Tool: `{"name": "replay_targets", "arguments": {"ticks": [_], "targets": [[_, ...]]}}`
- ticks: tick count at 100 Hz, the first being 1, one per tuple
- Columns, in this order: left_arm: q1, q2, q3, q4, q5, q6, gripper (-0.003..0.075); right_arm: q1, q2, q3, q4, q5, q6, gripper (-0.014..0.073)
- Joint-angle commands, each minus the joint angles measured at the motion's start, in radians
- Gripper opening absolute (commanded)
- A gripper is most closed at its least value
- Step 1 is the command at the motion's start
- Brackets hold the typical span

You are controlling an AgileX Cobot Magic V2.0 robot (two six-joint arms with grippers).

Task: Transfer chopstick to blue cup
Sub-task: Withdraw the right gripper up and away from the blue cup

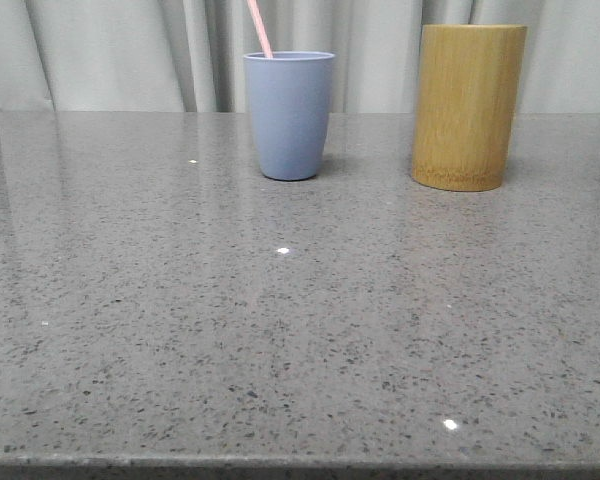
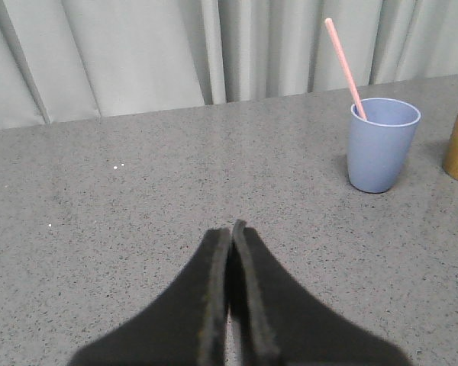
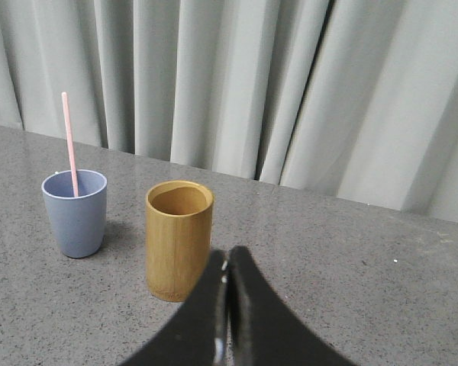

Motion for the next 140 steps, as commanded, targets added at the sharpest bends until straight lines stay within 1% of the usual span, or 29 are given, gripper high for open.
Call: {"name": "replay_targets", "arguments": {"ticks": [1, 94, 110, 120, 129, 134, 140], "targets": [[0.003, 0.000, -0.016, 0.000, -0.084, -0.010, -0.0019, -0.005, -0.007, -0.015, -0.038, -0.063, 0.005, -0.0062], [0.003, 0.000, -0.016, 0.009, -0.084, -0.010, -0.0019, -0.005, -0.006, -0.015, -0.040, -0.073, 0.005, -0.0062], [0.003, 0.000, 0.012, 0.020, -0.087, -0.010, -0.0019, -0.005, -0.006, -0.015, -0.040, -0.073, 0.005, -0.0062], [0.027, -0.009, 0.040, 0.042, -0.094, -0.010, -0.0019, -0.005, -0.006, -0.015, -0.040, -0.073, 0.005, -0.0062], [0.082, -0.018, 0.087, 0.027, -0.151, -0.012, -0.0019, -0.005, -0.006, -0.015, -0.040, -0.073, 0.005, -0.0062], [0.120, -0.025, 0.129, 0.013, -0.219, -0.012, -0.0019, -0.005, -0.006, -0.015, -0.040, -0.073, 0.005, -0.0062], [0.162, -0.041, 0.195, 0.007, -0.340, -0.005, -0.0019, -0.005, -0.006, -0.015, -0.040, -0.073, 0.005, -0.0062]]}}
